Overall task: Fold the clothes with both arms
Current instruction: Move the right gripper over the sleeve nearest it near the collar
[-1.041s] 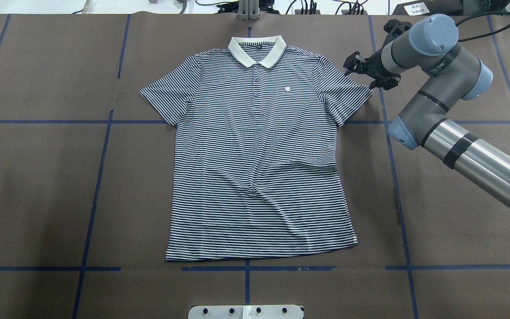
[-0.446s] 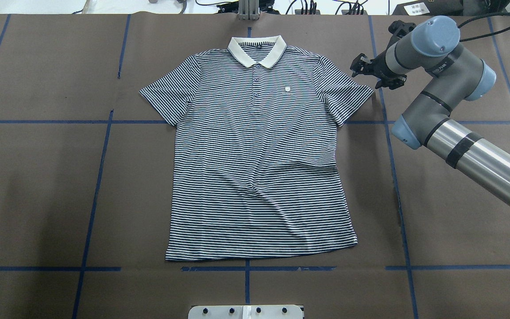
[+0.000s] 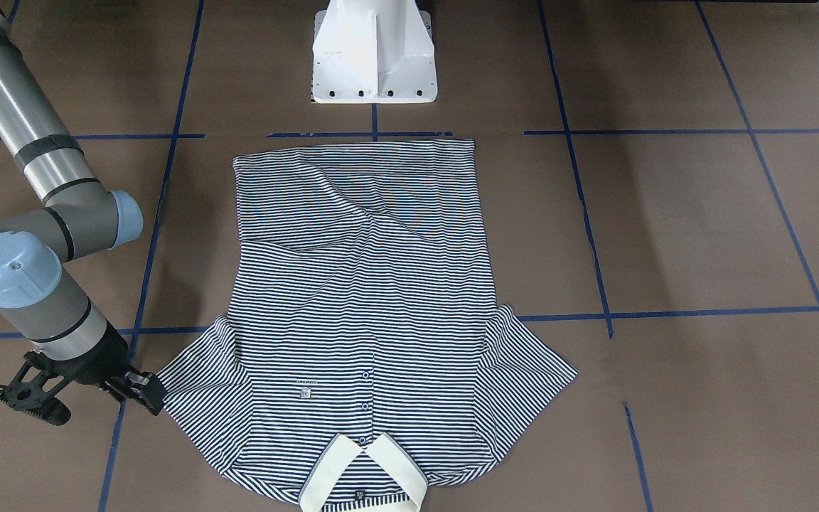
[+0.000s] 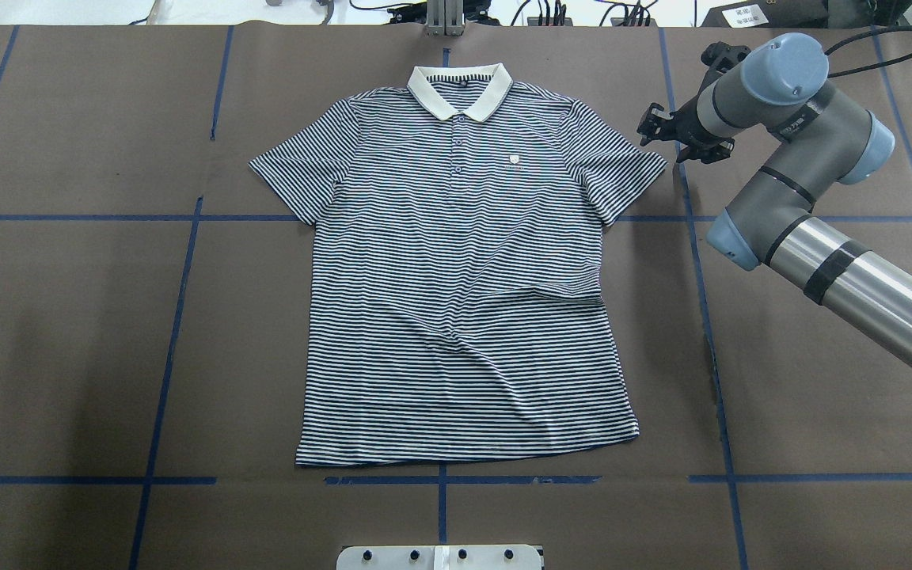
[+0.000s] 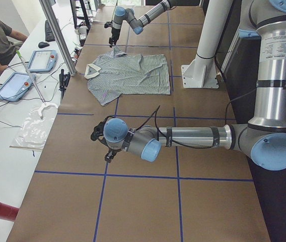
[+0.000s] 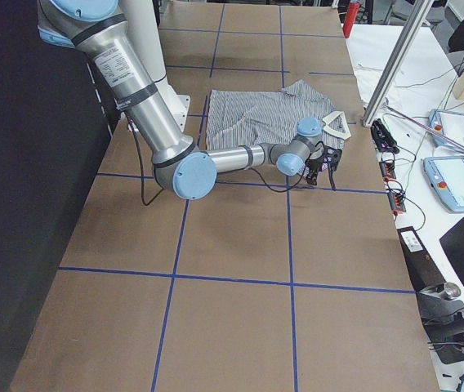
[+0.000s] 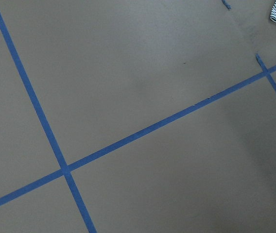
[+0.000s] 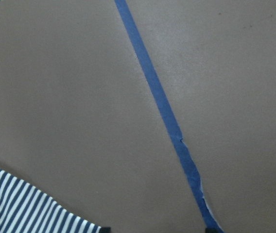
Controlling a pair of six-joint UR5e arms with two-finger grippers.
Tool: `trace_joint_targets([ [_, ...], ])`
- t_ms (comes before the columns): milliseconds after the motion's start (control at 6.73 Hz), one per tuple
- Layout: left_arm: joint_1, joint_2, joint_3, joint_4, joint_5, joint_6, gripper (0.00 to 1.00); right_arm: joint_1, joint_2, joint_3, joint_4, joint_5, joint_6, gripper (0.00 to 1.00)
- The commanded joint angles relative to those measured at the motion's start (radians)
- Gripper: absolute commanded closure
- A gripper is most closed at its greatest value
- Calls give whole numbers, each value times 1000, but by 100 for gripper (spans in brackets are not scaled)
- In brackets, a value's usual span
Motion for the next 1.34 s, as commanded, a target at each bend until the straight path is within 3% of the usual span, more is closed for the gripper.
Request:
trace_joint_targets([
  [0, 0, 0, -2, -1, 0, -5, 0, 0, -8, 2, 0, 4, 0, 69],
  [149, -1, 0, -5, -1, 0, -5, 0, -2, -8, 4, -1, 5, 5, 92],
  [297, 0, 0, -8, -1, 0, -16, 0, -8, -8, 5, 0, 5, 8, 100],
  [743, -1, -2, -14, -1, -2, -27, 0, -25, -8, 72, -7, 10, 14, 100],
  [892, 0, -2, -22, -1, -3, -45, 0, -43, -5, 123, -45, 10, 16, 100],
  [1189, 0, -2, -25, -1, -34, -50, 0, -106, 128, 142, -223, -50, 88, 100],
])
